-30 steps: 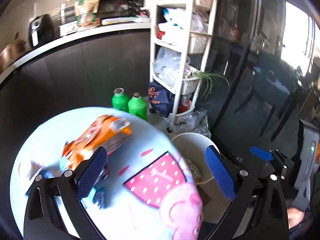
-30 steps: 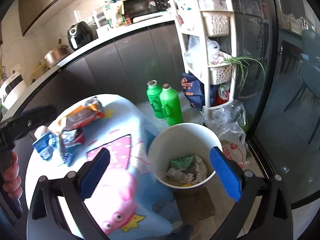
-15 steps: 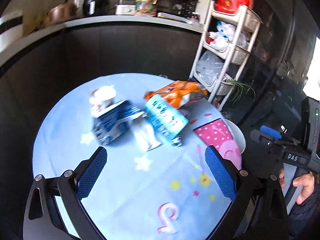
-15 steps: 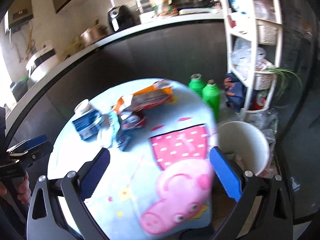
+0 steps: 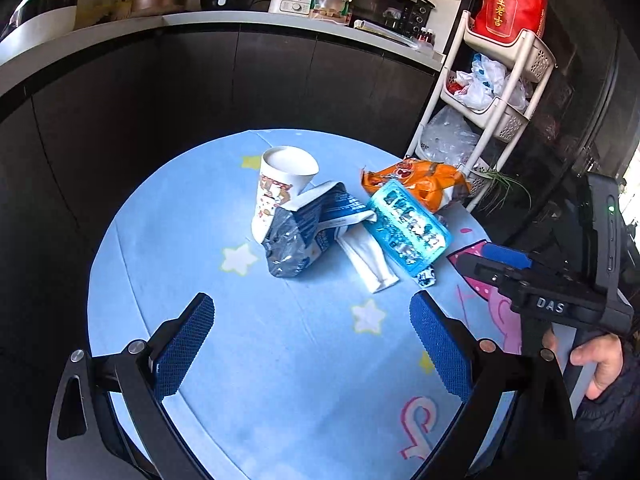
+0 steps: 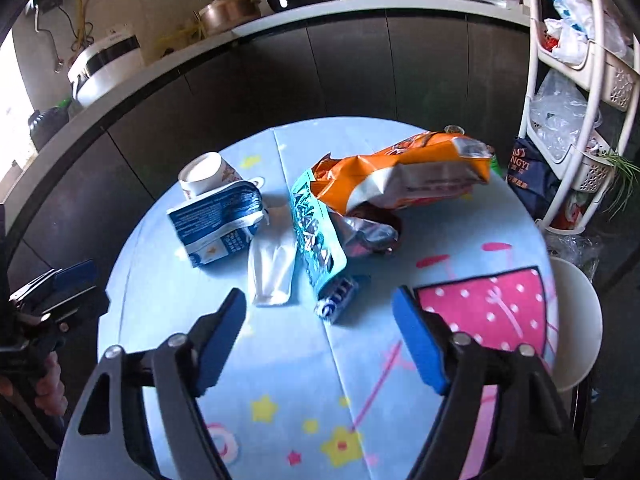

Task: Collect trash
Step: 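Grasp the blue snack bag with the right tool while the left tool grasps the blue milk carton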

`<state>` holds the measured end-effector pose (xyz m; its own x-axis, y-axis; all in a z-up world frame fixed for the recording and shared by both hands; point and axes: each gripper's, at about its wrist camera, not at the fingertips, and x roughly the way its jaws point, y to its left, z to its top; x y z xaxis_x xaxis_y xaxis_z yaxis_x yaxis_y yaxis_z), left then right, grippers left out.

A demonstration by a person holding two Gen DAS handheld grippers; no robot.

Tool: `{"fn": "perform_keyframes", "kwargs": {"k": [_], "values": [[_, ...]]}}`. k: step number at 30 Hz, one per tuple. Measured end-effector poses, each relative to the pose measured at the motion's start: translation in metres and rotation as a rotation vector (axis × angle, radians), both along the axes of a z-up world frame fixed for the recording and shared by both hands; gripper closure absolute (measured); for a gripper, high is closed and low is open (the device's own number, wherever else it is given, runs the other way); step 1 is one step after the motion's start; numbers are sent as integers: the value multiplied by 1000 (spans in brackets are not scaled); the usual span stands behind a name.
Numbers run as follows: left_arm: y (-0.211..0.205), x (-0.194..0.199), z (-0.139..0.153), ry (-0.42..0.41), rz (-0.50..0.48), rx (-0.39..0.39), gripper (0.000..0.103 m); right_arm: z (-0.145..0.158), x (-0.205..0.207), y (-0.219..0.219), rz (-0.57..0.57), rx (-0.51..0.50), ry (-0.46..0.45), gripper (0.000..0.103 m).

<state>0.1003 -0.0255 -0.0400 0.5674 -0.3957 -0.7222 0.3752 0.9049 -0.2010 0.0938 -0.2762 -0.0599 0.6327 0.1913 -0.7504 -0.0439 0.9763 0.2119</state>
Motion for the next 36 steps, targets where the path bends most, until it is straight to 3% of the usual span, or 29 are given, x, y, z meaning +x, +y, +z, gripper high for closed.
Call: {"fn": "perform_keyframes", "kwargs": {"k": [3,8,11,12,14,24,31,35,36], "values": [[6,13,-4,19,-8,-18,10,-12,18,2,-9,-11,22,36],[5,31,-12,36,-24,-20,22,-29,40,6,-25,-2,43,45],[0,44,-18,57,-46,-21,29,-32,44,9,-17,8,37,69],[-1,47,-20,61,-49,-22,32,-33,44,11,-14,11,37,86],[-4,56,-25,73,-55,-25,39,-31,42,14,8,23,24,93],[-22,87,-45,132,-58,-25,63,1,3,15,55,25,-62,94],[-35,94,-51,159,-61,-32,65,9,-18,-1,19,31,-69,94],[-44,93,-50,162,-70,-20,81,7,-22,-4,14,37,-64,94],[-45,93,-50,160,-72,-11,90,6,-23,-5,15,34,-63,94]]}}
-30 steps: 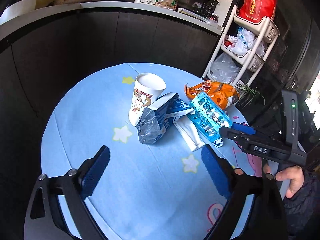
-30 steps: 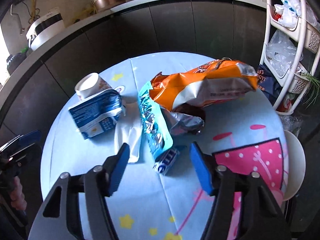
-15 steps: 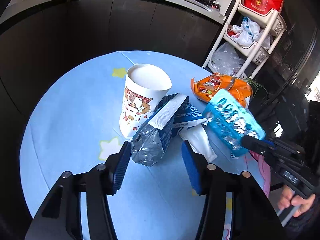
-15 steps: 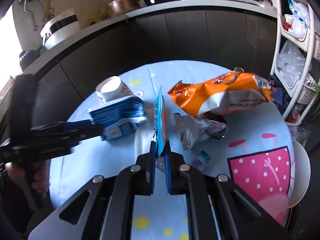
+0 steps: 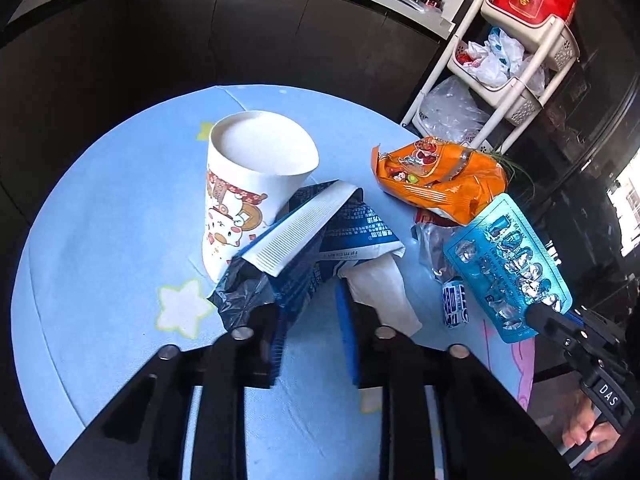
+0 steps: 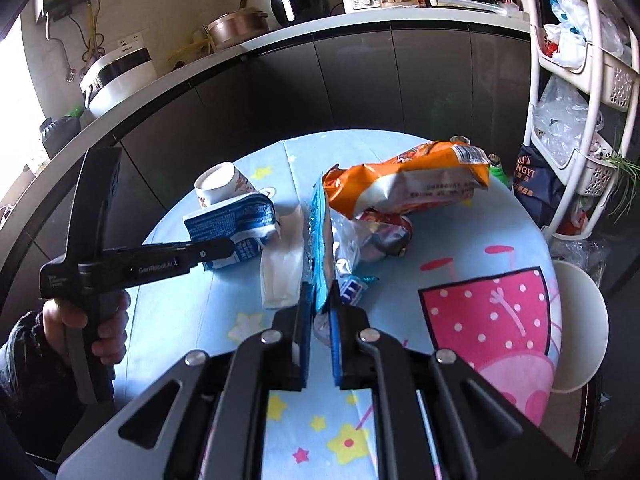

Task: Collect trash
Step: 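Lift both held items and carry them over the white bucket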

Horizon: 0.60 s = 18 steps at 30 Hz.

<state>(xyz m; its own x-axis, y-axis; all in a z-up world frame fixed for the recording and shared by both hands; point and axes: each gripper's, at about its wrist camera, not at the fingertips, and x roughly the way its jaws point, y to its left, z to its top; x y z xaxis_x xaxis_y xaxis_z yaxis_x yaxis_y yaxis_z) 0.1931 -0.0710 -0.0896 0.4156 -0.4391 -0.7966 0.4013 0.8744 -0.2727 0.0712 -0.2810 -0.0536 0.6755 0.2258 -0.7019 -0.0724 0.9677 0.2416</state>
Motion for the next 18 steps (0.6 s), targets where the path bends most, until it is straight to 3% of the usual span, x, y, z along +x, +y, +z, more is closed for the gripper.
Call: {"fn": "perform_keyframes", "kwargs": {"k": [1,3,11,18], "values": [[-2,-1,0,2,-5,10,99,0,-2,-1,0,2,0,94],[-3,-4,3,3,-6,10,103,-1,-2,-1,-3,10,1,94],[-6,-37,35,-68,-43,-6,103,9,-20,-14,-25,38,-35,94],[-38,-58,70,-122,-125,-29,103,23,-42,-37,-85,47,-83,94]]}}
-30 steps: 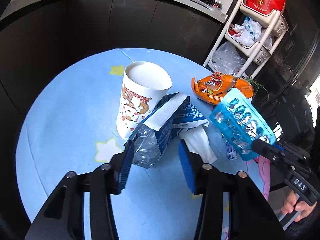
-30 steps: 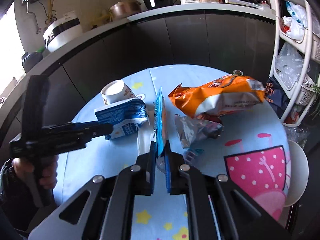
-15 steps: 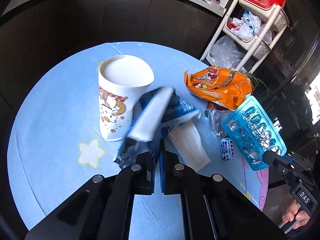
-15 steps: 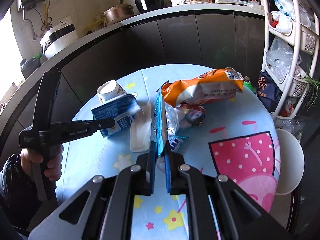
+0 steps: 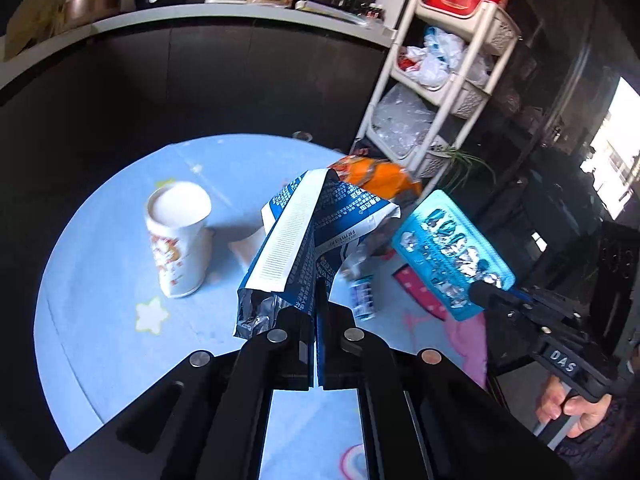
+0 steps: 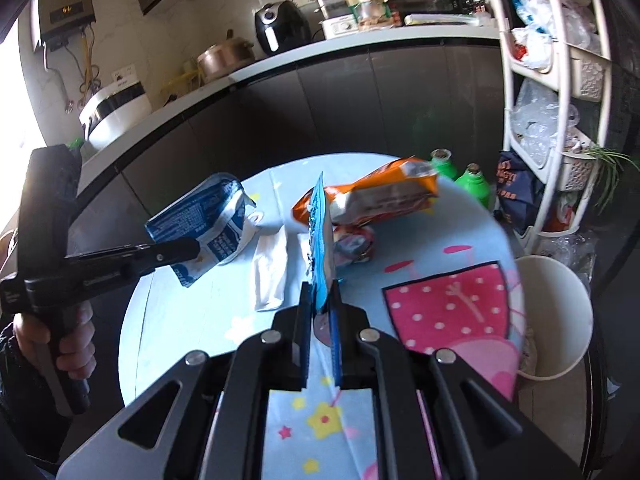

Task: Collect trash
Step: 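Lift both held items and carry them over the white bucket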

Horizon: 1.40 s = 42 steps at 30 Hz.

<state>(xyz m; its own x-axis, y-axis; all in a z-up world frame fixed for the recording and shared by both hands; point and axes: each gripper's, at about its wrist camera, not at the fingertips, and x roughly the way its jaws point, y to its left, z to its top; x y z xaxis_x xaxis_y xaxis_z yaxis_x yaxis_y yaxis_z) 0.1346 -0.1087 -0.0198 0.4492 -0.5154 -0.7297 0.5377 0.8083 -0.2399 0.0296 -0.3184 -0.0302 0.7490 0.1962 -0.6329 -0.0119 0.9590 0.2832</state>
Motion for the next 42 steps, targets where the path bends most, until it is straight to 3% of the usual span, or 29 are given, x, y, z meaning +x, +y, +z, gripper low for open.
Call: {"fn": "perform_keyframes", "kwargs": {"k": [7,19,27,33,42], "values": [[-48,-16,17,-13,-107,-19,102,5,-23,-38,-89,14,-24,94],[-166,-40,13,-24,-292,25,102,-11,-62,-121,-258,36,-25,94],[-226,-41,2,6,-354,33,102,-39,-76,-171,-362,61,8,94],[-272,-32,-16,52,-383,55,102,-77,-75,-206,-430,116,65,94],[-328,-19,-46,117,-417,115,102,-116,-58,-233,-440,149,120,93]]}}
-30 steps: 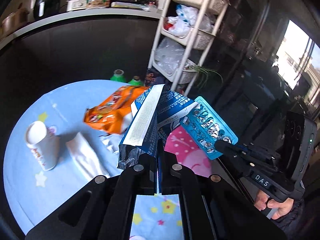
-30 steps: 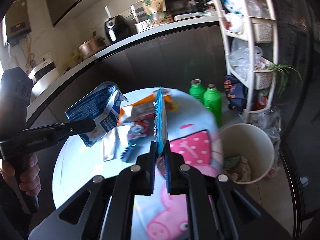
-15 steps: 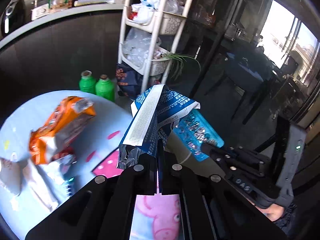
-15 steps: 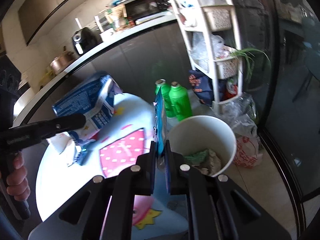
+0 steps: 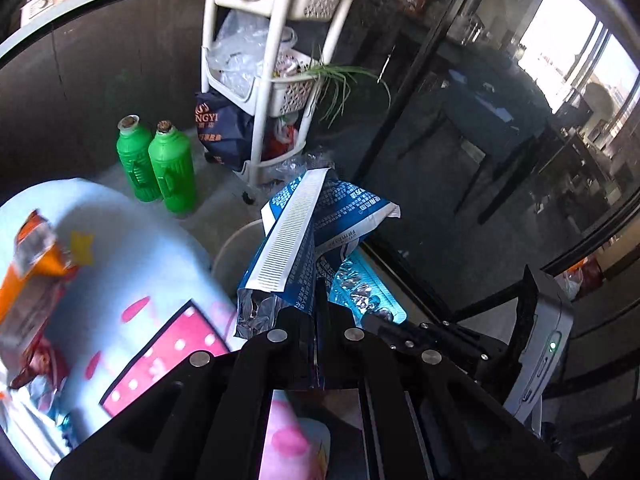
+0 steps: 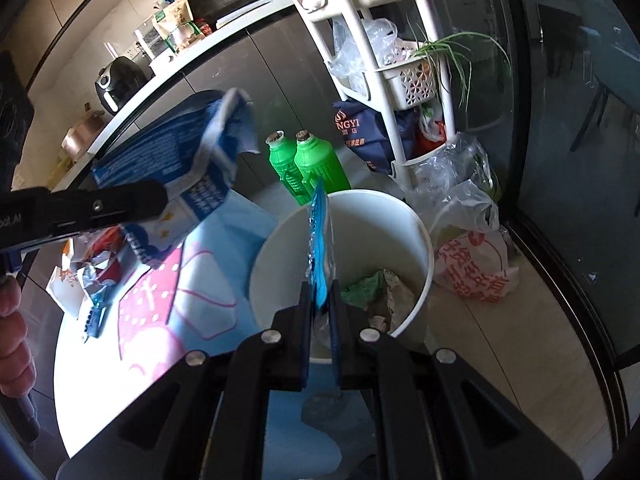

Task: Collect trash
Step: 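Lift both held items and carry them over the white bucket, then open the right tool over the bucket while the left tool opens to drop the carton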

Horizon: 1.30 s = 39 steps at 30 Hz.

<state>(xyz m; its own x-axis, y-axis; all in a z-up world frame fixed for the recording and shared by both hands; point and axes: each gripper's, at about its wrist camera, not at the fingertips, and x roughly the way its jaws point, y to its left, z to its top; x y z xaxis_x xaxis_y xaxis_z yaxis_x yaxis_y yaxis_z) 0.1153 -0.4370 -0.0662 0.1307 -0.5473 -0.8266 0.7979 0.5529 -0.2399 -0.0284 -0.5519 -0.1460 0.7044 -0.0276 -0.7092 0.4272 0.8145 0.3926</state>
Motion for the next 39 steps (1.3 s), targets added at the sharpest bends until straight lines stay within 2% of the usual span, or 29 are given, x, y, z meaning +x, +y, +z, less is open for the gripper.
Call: {"fn": "perform_keyframes", "kwargs": {"k": [8,12,14,15,16,18,20,23,25,28,30,39], "values": [[-28,6,-18,-16,-5,60,102,-20,16,-14,18,14,21,93],[-35,7,-23,-39,-5,77,99,-27,20,-17,24,16,29,88],[-36,5,-25,-56,1,82,84,-28,20,-17,28,11,29,83],[-36,5,-25,-62,7,82,71,-29,19,-17,32,11,28,82],[-34,5,-23,-70,17,76,65,-29,19,-16,36,12,26,77],[-32,7,-22,-75,27,71,62,-29,15,-15,34,3,22,66],[-30,10,-20,-79,46,67,56,-29,12,-14,31,0,20,63],[-24,15,-16,-95,87,55,42,-29,7,-12,27,-6,15,49],[-18,15,-10,-118,113,38,28,-27,6,-10,29,-11,11,39],[-9,12,0,-169,153,28,10,-21,3,-6,30,-20,-10,10],[-4,10,6,-205,175,26,8,-16,2,-4,37,-25,-26,4],[32,-6,33,-251,220,6,8,12,3,19,75,-70,-21,3]]}}
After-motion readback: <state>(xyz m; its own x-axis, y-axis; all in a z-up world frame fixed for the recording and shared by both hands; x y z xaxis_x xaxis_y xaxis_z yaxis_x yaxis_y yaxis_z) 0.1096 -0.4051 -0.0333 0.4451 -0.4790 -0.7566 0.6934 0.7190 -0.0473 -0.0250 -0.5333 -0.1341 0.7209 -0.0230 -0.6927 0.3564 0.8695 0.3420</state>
